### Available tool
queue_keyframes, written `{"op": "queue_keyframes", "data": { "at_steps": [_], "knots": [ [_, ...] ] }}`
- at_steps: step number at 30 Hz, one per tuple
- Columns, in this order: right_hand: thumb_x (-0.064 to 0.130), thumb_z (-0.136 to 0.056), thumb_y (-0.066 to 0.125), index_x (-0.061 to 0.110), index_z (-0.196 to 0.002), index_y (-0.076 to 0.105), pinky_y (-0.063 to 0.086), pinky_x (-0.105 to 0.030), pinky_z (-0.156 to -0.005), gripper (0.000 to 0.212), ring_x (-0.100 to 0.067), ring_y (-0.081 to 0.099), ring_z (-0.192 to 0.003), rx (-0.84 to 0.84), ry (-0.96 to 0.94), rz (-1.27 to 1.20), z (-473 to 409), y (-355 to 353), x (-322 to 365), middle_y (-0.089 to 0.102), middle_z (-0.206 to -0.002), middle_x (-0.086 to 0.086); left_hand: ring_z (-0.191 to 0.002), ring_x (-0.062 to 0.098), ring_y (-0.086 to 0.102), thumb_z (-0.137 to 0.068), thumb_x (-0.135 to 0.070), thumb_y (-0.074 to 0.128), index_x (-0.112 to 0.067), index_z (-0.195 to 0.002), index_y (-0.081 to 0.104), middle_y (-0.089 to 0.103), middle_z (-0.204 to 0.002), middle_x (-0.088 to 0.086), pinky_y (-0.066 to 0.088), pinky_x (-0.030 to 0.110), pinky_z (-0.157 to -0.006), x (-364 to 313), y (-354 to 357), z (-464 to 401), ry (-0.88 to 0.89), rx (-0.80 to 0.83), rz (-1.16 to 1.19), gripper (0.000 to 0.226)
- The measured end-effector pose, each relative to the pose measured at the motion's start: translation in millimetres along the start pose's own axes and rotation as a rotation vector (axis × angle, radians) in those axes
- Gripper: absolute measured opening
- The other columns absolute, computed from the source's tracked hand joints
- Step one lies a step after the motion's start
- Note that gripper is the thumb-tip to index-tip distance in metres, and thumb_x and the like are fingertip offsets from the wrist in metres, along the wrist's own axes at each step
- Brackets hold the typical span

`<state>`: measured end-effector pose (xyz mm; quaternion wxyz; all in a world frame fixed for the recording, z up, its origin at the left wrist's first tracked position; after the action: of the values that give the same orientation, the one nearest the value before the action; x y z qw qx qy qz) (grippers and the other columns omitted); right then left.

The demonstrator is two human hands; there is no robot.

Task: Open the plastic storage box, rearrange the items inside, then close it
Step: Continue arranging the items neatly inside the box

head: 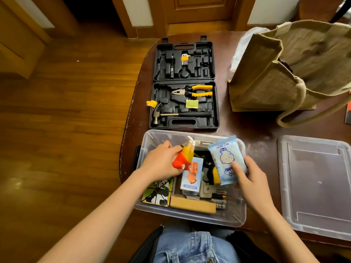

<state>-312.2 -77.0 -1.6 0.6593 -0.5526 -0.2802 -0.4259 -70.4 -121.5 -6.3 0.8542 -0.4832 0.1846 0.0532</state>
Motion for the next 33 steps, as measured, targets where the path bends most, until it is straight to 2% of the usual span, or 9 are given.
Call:
{"op": "queue_keyframes", "data": {
  "at_steps": [4, 9, 13, 17, 21, 25, 28, 31, 33],
  "knots": [
    [0.016, -0.094, 0.053, 0.023, -0.085, 0.058, 0.045, -0.023, -0.059, 0.013, -0.002, 0.055, -0.065, 0.019, 0.028, -0.235, -3.1, -3.2, 0.7, 0.064, -0.078, 0.002, -0.097, 0.017, 0.054, -0.073, -0.064, 0.064, -0.032, -0.121, 0.049, 0.053, -0.105, -0.004, 0.043, 0.032, -0.076, -27.0, 8.0, 8.6, -0.025, 0.099, 0.021, 0.06],
    [0.011, -0.096, 0.049, 0.02, -0.092, 0.063, 0.046, -0.009, -0.053, 0.017, 0.007, 0.062, -0.067, 0.107, 0.038, -0.425, -15.3, -4.6, 3.9, 0.069, -0.079, 0.011, -0.118, 0.022, 0.05, -0.079, -0.052, 0.066, -0.026, -0.131, 0.046, 0.053, -0.128, 0.001, 0.043, 0.034, -0.093, -62.9, 36.9, 8.0, -0.036, 0.156, 0.065, 0.062],
    [0.013, -0.096, 0.05, 0.024, -0.092, 0.065, 0.049, -0.013, -0.056, 0.019, 0.004, 0.063, -0.068, 0.195, 0.034, -0.418, -20.2, -2.8, -3.9, 0.071, -0.079, 0.012, -0.12, 0.022, 0.049, -0.077, -0.045, 0.072, -0.021, -0.133, 0.048, 0.051, -0.134, 0.001, 0.043, 0.035, -0.098, -76.4, 51.2, 8.4, -0.103, 0.161, 0.143, 0.065],
    [0.014, -0.091, 0.058, 0.028, -0.089, 0.068, 0.048, -0.012, -0.06, 0.017, 0.004, 0.063, -0.071, 0.226, 0.004, -0.382, -20.8, -3.4, -7.8, 0.071, -0.084, 0.016, -0.095, 0.014, 0.06, -0.089, -0.024, 0.06, -0.017, -0.123, 0.055, 0.064, -0.109, 0.0, 0.05, 0.032, -0.085, -71.8, 49.9, 20.2, -0.189, 0.11, 0.523, 0.035],
    [0.017, -0.09, 0.06, 0.027, -0.09, 0.069, 0.048, -0.01, -0.059, 0.013, 0.003, 0.065, -0.074, 0.285, -0.006, -0.38, -19.6, -1.0, -5.1, 0.071, -0.086, 0.016, -0.095, 0.016, 0.062, -0.099, -0.007, 0.04, -0.021, -0.118, 0.056, 0.061, -0.117, 0.003, 0.051, 0.03, -0.08, -55.9, 38.2, 33.9, -0.351, -0.113, 0.851, 0.029],
    [0.024, -0.088, 0.063, 0.03, -0.087, 0.071, 0.05, -0.015, -0.064, 0.01, -0.001, 0.066, -0.079, 0.414, -0.046, -0.323, -18.3, 7.6, 7.8, 0.071, -0.089, 0.015, -0.085, 0.019, 0.07, -0.101, -0.03, 0.039, -0.021, -0.112, 0.062, 0.069, -0.109, 0.01, 0.057, 0.028, -0.064, -47.7, 27.9, 46.3, -0.405, -0.149, 1.36, 0.027],
    [0.027, -0.086, 0.065, 0.03, -0.087, 0.07, 0.054, -0.021, -0.065, 0.006, -0.003, 0.066, -0.08, 0.532, -0.063, -0.311, -11.9, 22.4, 18.0, 0.07, -0.089, 0.015, -0.081, 0.017, 0.07, -0.092, -0.029, 0.058, -0.018, -0.12, 0.058, 0.073, -0.099, 0.001, 0.055, 0.023, -0.056, -46.2, 28.7, 51.5, -0.333, -0.032, 1.302, 0.03],
    [0.03, -0.089, 0.06, 0.028, -0.09, 0.069, 0.05, -0.018, -0.06, 0.009, -0.002, 0.065, -0.082, 0.56, -0.05, -0.297, -10.8, 37.6, 23.8, 0.07, -0.087, 0.013, -0.071, 0.011, 0.067, -0.086, -0.016, 0.068, -0.02, -0.116, 0.058, 0.073, -0.094, 0.0, 0.051, 0.018, -0.05, -38.3, 27.0, 51.3, -0.307, -0.064, 1.202, 0.031],
    [0.029, -0.095, 0.052, 0.022, -0.091, 0.067, 0.046, -0.016, -0.049, 0.017, -0.005, 0.064, -0.061, 0.522, 0.016, -0.332, -15.6, 43.5, 25.6, 0.069, -0.073, 0.005, -0.076, 0.01, 0.069, -0.087, -0.016, 0.067, -0.023, -0.112, 0.058, 0.072, -0.096, -0.002, 0.05, 0.018, -0.05, -27.2, 21.7, 52.6, -0.355, -0.168, 1.211, 0.028]
  ]
}}
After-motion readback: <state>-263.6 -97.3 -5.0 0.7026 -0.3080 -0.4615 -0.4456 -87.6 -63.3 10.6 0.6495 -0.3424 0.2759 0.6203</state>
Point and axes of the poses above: each hand's wrist, its own z-axis away from the middle knuckle, its own y-axis out of the palm, x = y × z, the point moved 5 cm from there along -z, towards the middle knuckle
